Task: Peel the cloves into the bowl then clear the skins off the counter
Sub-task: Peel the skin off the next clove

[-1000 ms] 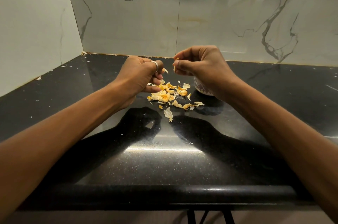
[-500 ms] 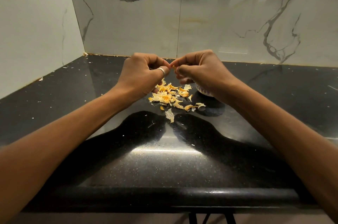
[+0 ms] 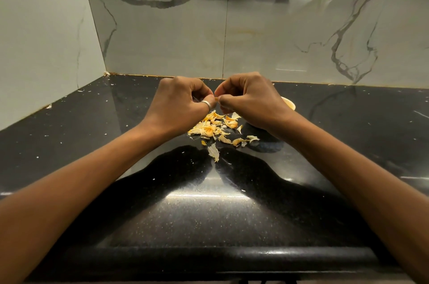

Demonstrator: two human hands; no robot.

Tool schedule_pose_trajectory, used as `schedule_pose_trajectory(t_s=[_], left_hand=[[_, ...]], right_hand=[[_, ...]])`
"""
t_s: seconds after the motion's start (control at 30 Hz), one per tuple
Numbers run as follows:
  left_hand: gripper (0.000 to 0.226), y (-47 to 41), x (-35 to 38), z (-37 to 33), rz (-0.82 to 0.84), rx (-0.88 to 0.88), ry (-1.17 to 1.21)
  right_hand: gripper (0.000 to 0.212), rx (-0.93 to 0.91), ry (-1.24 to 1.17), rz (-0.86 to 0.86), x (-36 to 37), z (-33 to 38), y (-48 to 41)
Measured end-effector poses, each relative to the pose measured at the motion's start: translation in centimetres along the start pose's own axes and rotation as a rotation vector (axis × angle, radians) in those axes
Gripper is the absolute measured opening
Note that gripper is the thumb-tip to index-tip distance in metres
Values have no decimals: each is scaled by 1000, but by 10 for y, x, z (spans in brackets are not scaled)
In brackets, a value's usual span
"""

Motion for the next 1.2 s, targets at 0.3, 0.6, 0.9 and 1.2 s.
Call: schedule_pose_trajectory(t_s=[0.3,0.6,0.9,1.2], left_hand=[[16,-1,1,0,-10,9,-30],[11,-2,-1,0,-34,5,-21],[12,0,1,-5,-26,71,-47],[15,1,5,-4,30,54,14]], right_hand=[[14,77,-237,23,3,-4,0],[13,128,-382,-5,4,-8,1],[17,123,-307,15,6,-8,0],[17,180,-378,53,8,-9,2]])
Point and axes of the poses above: each hand's wrist, its own y-axis away from the middle knuckle, its own x-axis out of the palm, z = x × y, the point moved 6 cm from there along -y, towards the middle knuckle, and after that the axes turned 2 degrees about -x, right-handed, at the moved point
